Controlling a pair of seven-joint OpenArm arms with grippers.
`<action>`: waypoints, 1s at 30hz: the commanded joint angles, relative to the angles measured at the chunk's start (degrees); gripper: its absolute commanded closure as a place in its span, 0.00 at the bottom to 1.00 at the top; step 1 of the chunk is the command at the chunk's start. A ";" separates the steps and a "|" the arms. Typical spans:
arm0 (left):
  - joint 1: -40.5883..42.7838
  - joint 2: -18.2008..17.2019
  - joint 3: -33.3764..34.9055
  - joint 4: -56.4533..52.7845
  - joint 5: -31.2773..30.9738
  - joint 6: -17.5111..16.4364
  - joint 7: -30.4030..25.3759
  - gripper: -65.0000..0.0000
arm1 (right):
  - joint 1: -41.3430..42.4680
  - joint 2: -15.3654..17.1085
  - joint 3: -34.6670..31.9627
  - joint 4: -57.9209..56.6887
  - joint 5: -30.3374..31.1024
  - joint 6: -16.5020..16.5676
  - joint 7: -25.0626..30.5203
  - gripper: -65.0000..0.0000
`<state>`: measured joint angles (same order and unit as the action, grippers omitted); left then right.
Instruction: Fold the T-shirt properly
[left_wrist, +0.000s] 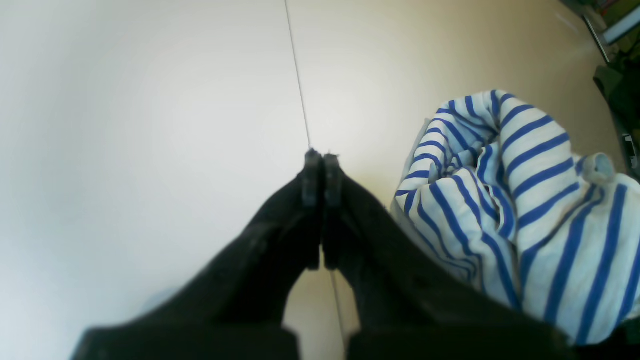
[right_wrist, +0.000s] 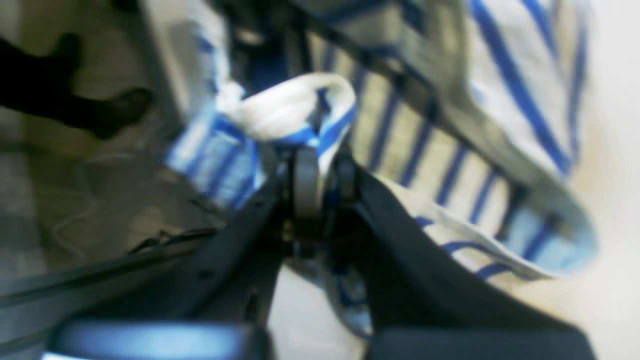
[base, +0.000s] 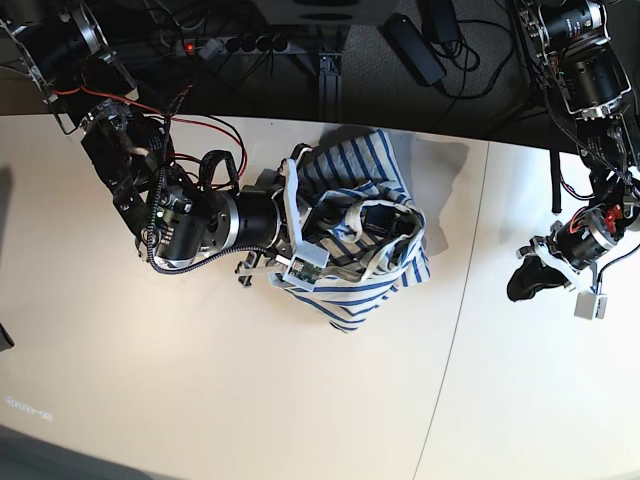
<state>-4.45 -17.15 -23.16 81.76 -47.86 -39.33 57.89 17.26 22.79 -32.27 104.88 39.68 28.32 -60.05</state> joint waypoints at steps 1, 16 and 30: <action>-0.96 -0.81 -0.17 1.11 -0.35 -0.67 -2.05 1.00 | 0.92 0.04 0.37 2.03 1.99 3.65 0.59 1.00; -1.27 -0.79 -0.17 1.09 3.80 -0.67 -5.03 1.00 | -8.92 0.04 -1.16 12.31 4.04 3.82 -0.39 1.00; -1.27 -0.81 -0.17 1.09 3.98 -0.67 -4.96 1.00 | -7.76 -2.34 -1.86 17.07 -1.66 3.65 2.29 0.40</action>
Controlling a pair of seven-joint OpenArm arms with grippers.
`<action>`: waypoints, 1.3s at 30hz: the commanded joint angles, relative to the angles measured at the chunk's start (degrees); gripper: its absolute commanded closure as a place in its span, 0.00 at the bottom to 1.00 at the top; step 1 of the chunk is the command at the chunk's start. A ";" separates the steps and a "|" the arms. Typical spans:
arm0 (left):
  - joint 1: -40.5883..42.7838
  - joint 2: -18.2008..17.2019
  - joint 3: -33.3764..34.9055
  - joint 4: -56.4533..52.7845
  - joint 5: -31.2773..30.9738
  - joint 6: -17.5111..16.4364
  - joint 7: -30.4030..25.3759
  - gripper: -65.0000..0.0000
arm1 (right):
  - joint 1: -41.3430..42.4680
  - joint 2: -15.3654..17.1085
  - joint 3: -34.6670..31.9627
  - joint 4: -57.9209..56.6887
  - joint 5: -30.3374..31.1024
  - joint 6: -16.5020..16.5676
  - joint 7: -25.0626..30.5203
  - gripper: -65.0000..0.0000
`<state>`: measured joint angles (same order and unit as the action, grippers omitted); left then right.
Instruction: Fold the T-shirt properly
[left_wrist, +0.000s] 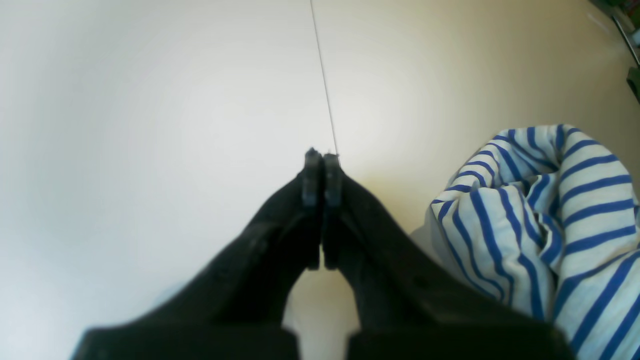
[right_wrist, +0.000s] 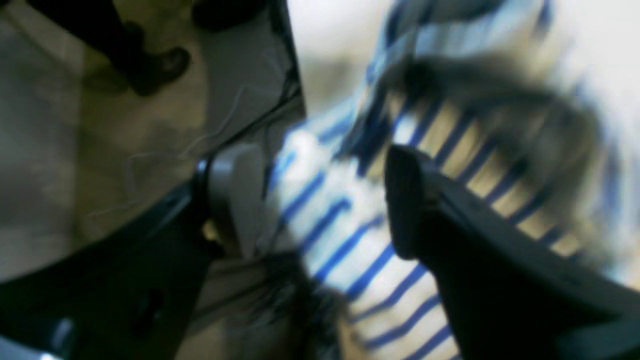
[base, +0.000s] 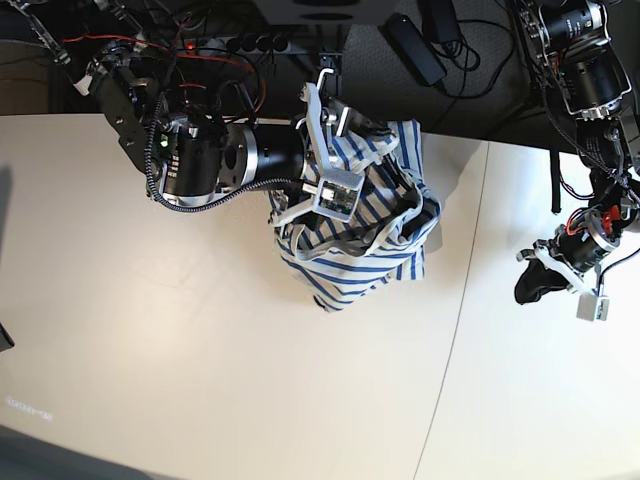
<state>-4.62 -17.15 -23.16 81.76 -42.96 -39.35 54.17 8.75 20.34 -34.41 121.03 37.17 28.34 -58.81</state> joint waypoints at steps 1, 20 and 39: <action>-1.09 -0.81 -0.17 1.09 -0.92 -0.65 -1.27 1.00 | 0.81 -0.20 0.33 1.55 -0.55 3.63 2.14 0.40; -1.07 -0.83 -0.17 1.09 -1.18 -0.65 -0.76 1.00 | 5.46 -12.00 0.31 -11.98 -16.02 3.54 9.55 0.41; -1.07 -0.83 -0.17 1.09 -1.16 -0.65 -0.79 1.00 | 10.14 -15.63 0.28 -24.06 -15.98 3.54 12.92 1.00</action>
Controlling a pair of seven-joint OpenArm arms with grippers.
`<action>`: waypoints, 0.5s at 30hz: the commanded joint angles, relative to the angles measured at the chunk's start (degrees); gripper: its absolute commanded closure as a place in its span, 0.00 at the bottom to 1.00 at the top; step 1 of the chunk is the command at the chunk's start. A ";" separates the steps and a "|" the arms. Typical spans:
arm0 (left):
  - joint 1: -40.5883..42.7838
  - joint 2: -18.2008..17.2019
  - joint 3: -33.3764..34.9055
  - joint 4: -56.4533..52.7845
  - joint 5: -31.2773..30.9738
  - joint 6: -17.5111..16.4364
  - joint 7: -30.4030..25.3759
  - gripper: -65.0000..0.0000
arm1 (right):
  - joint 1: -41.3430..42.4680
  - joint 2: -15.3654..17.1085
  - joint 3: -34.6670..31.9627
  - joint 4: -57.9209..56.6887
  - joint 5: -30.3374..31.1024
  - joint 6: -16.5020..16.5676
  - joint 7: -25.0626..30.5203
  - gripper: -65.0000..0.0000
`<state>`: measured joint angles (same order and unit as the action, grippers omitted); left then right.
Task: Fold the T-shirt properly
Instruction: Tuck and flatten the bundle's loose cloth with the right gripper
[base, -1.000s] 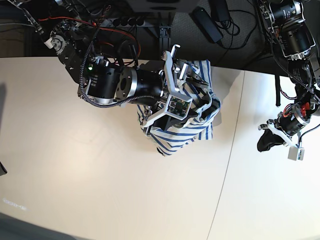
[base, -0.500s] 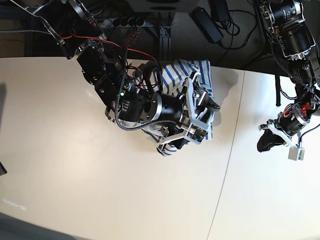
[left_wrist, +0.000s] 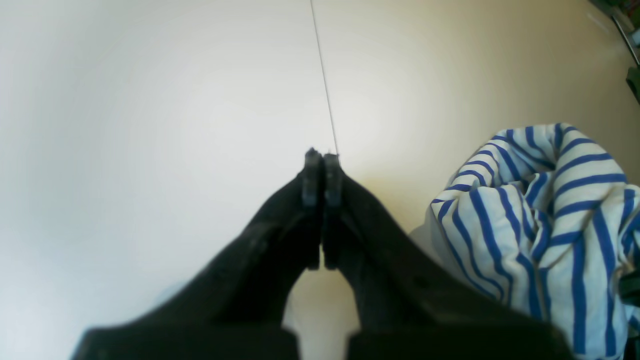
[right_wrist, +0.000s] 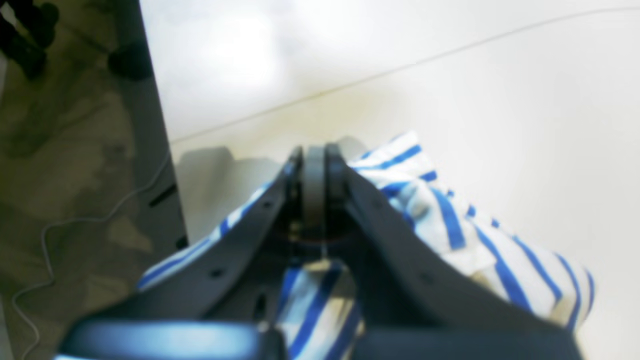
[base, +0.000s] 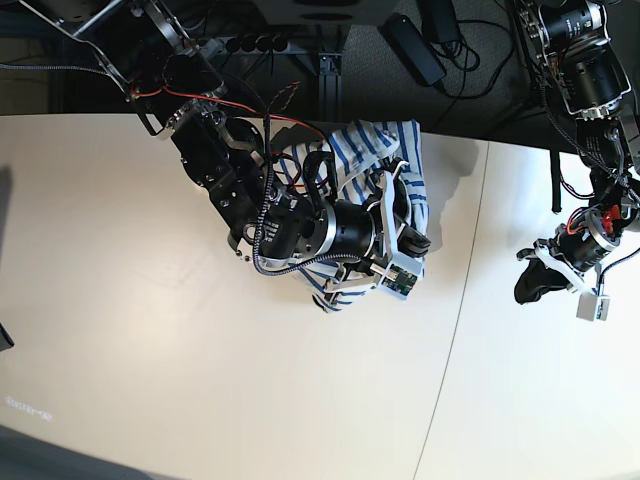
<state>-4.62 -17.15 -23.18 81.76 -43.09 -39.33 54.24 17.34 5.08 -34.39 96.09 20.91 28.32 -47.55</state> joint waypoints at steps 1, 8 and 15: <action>-1.07 -0.85 -0.15 1.09 -1.05 -0.67 -0.83 1.00 | 1.70 -0.37 0.26 0.87 -0.15 3.56 2.58 1.00; -1.07 -0.81 -0.15 1.09 -1.20 -0.67 -0.83 1.00 | 5.62 -1.25 0.26 0.87 -3.48 3.41 5.18 1.00; -1.05 -0.81 -0.15 1.09 -1.86 -0.67 -0.59 1.00 | 10.32 -3.06 0.26 -1.57 -4.68 3.41 5.44 1.00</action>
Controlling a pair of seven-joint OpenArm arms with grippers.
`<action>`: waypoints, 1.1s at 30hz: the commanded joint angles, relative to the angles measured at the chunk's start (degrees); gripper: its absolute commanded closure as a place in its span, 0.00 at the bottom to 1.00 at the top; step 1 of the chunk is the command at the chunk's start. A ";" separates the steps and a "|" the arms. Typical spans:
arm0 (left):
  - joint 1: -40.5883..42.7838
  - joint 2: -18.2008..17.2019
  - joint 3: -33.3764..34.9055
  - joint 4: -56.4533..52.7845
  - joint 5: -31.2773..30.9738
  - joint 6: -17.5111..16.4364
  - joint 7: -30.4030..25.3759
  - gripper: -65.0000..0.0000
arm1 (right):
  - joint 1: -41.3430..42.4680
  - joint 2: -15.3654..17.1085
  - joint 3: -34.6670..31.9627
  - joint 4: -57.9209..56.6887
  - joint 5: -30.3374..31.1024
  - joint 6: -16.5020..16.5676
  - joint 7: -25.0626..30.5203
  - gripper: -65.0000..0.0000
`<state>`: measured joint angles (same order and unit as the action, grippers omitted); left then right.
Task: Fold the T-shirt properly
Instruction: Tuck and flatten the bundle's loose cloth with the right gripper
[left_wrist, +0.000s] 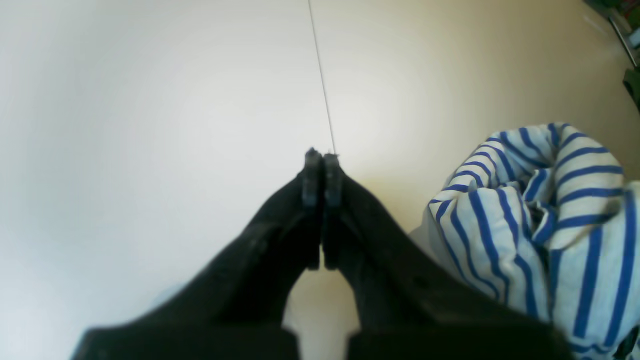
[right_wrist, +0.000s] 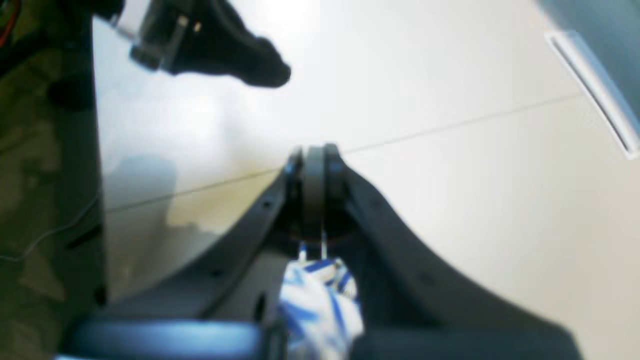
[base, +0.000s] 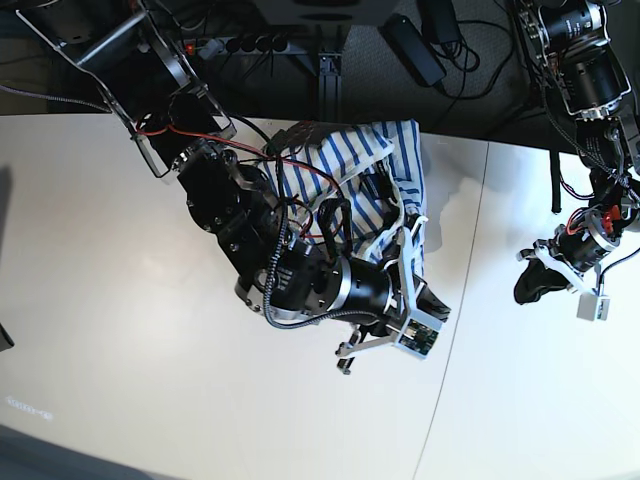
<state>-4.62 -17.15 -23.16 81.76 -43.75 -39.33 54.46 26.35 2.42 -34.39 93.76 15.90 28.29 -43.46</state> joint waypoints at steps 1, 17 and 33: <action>-1.05 -0.81 -0.17 1.09 -1.22 -0.67 -0.57 1.00 | 1.92 -0.74 0.26 -0.59 0.35 3.43 1.42 1.00; -0.61 -0.83 -0.17 1.09 -1.86 -0.67 -0.20 1.00 | 4.87 -3.50 1.46 -1.64 7.89 3.45 -11.85 0.32; -0.11 -0.81 -0.17 1.09 -2.05 -0.67 -0.42 1.00 | 4.24 9.62 0.63 3.87 20.39 3.65 -15.08 0.32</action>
<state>-3.68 -17.17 -23.18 81.76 -44.64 -39.35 55.24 29.21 12.21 -34.13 96.75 35.42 28.34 -59.99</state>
